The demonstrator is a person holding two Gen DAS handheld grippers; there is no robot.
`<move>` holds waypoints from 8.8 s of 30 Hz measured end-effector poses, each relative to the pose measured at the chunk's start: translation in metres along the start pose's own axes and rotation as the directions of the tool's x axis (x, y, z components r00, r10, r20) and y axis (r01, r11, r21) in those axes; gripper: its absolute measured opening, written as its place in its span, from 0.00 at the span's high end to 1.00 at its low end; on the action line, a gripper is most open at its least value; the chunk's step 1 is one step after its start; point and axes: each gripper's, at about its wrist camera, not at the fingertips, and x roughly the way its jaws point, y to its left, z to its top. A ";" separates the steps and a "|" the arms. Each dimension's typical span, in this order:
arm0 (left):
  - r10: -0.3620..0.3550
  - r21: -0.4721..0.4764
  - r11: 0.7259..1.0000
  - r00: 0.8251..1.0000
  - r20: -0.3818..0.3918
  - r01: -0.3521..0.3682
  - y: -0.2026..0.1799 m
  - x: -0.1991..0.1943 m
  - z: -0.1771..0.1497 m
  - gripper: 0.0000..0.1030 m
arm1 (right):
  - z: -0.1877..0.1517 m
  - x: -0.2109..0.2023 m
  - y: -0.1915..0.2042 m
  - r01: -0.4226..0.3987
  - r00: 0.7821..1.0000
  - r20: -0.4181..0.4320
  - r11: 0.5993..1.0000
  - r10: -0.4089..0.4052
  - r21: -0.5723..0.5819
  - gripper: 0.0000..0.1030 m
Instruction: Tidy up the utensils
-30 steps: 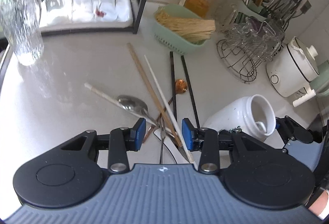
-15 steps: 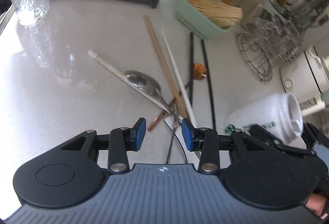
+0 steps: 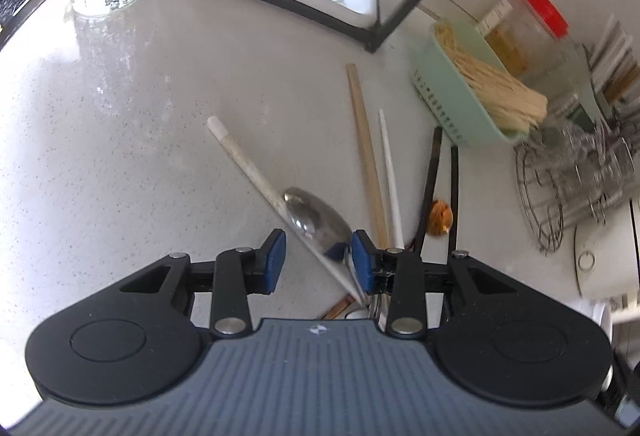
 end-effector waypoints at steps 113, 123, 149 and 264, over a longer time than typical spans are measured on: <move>-0.349 0.397 0.837 0.926 -0.144 0.378 -0.157 -0.110 -0.017 0.95 | -0.001 0.007 0.014 -0.025 0.999 0.037 1.000 0.025 0.018 0.12; -0.260 0.375 0.854 0.920 -0.293 0.360 -0.176 -0.109 -0.001 0.94 | -0.002 0.006 0.013 -0.046 0.998 0.040 0.999 0.046 0.001 0.12; -0.086 0.265 0.934 0.873 -0.480 0.238 -0.182 -0.041 -0.028 0.93 | -0.002 0.008 0.009 -0.108 0.992 0.053 0.992 0.112 -0.071 0.12; 0.013 0.702 0.702 0.984 -0.178 0.117 -0.059 -0.041 -0.067 0.99 | -0.002 0.006 0.024 0.050 0.999 0.014 0.994 -0.052 0.095 0.12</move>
